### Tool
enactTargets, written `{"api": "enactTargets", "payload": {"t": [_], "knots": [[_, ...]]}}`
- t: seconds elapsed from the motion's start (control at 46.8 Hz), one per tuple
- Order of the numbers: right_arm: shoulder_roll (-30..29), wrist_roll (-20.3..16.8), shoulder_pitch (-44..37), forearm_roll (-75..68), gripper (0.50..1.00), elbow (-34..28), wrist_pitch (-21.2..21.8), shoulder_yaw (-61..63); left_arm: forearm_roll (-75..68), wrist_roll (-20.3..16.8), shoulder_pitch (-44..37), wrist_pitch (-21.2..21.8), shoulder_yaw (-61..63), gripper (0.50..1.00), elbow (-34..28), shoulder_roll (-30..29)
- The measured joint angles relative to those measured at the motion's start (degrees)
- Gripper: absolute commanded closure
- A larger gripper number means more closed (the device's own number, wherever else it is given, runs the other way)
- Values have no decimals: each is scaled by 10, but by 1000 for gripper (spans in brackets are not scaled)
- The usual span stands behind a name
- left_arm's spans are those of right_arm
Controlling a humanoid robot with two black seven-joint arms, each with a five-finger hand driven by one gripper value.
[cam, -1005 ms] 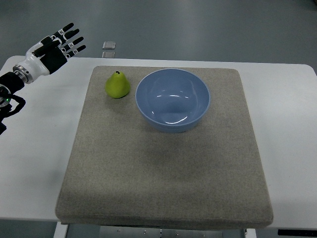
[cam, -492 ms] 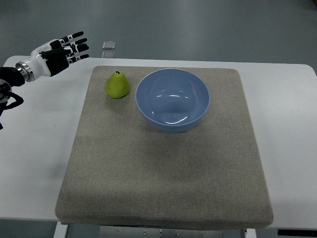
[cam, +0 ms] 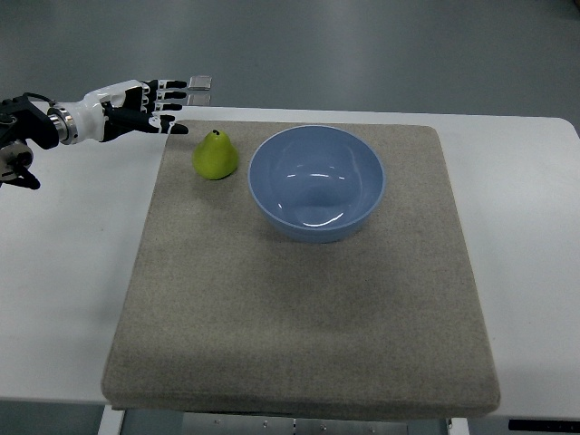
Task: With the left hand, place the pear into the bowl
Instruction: 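Extend the open left hand toward the green pear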
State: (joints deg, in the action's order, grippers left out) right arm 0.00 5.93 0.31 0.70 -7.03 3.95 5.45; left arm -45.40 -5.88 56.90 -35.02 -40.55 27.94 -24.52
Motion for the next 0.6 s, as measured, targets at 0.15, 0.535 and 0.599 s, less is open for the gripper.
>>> {"api": "enactTargets", "payload": {"t": [0.15, 0.535, 0.599], "knots": [[0, 0, 0, 0, 574, 0, 0, 0, -9, 0, 15, 0, 2, 504, 6, -5], [0, 0, 0, 0, 574, 0, 0, 0, -127, -24, 39, 0, 38, 506, 14, -6], [0, 0, 0, 0, 574, 0, 0, 0, -145, -40, 51, 0, 79, 506, 14, -6]]}}
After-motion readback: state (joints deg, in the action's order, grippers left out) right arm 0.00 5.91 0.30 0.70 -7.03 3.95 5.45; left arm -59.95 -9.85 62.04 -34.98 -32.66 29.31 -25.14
